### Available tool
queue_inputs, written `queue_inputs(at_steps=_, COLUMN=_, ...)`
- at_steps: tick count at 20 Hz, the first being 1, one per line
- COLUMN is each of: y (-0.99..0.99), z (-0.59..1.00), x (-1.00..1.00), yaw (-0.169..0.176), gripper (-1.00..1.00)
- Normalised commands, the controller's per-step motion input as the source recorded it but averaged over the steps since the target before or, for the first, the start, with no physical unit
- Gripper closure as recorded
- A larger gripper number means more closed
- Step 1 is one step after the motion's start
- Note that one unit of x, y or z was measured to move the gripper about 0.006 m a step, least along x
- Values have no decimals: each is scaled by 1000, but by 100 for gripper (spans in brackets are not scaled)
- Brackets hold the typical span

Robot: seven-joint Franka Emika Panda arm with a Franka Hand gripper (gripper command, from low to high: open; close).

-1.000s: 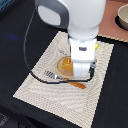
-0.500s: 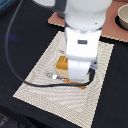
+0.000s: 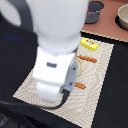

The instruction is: Interact with the objects in diverse but meaningful ways.

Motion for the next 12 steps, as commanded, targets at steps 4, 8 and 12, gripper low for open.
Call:
queue_inputs(at_steps=4, y=-113, z=-604, x=-360, yaw=0, gripper=100)
queue_inputs(at_steps=8, y=206, z=-461, x=-203, yaw=0, gripper=100)
queue_inputs(at_steps=12, y=369, z=-316, x=-181, yaw=0, gripper=100)
